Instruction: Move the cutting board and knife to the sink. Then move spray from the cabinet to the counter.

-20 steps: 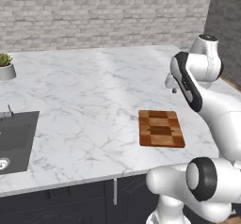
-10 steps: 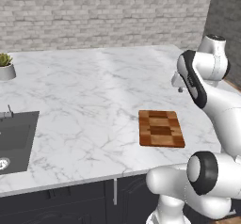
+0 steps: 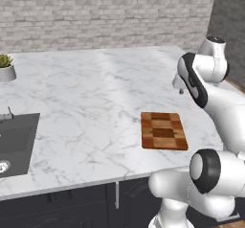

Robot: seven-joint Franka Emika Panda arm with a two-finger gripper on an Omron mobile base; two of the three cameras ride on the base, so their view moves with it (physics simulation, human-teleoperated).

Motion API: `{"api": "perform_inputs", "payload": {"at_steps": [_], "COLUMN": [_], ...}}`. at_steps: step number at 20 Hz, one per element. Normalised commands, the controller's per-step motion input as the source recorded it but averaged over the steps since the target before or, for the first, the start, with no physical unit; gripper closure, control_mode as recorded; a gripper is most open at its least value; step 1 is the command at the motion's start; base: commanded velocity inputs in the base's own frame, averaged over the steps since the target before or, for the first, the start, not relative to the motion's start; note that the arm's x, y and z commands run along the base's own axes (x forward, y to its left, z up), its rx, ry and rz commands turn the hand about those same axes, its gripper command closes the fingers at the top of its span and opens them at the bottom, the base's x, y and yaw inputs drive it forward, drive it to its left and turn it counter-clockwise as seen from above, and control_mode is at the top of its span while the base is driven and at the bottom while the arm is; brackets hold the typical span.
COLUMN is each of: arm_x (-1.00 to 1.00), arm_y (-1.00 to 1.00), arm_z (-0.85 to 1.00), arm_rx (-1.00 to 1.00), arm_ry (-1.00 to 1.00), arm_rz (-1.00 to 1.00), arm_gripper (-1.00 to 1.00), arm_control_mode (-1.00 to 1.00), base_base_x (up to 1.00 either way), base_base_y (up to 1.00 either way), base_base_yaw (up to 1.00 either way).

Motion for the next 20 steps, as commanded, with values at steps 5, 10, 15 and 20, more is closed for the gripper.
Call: {"api": "perform_inputs", "payload": {"at_steps": [5,10,15,20], "arm_x": [0.59,0.59,0.21,0.2], "arm_y": [0.01,0.03,-0.03,-0.09], "arm_z": [-0.27,-0.3,-0.43,-0.46], "arm_rx": [-0.03,-0.09,0.0,0.03], "arm_ry": [0.06,0.13,0.02,0.01], "arm_rz": [-0.03,-0.05,0.0,0.0], "arm_gripper": [-1.0,-1.0,-1.0,-1.0], "arm_control_mode": [-1.0,-1.0,-1.0,-1.0], "base_base_x": [0.0,0.0,0.0,0.0], "base_base_y": [0.0,0.0,0.0,0.0], "base_base_yaw": [0.0,0.0,0.0,0.0]}}
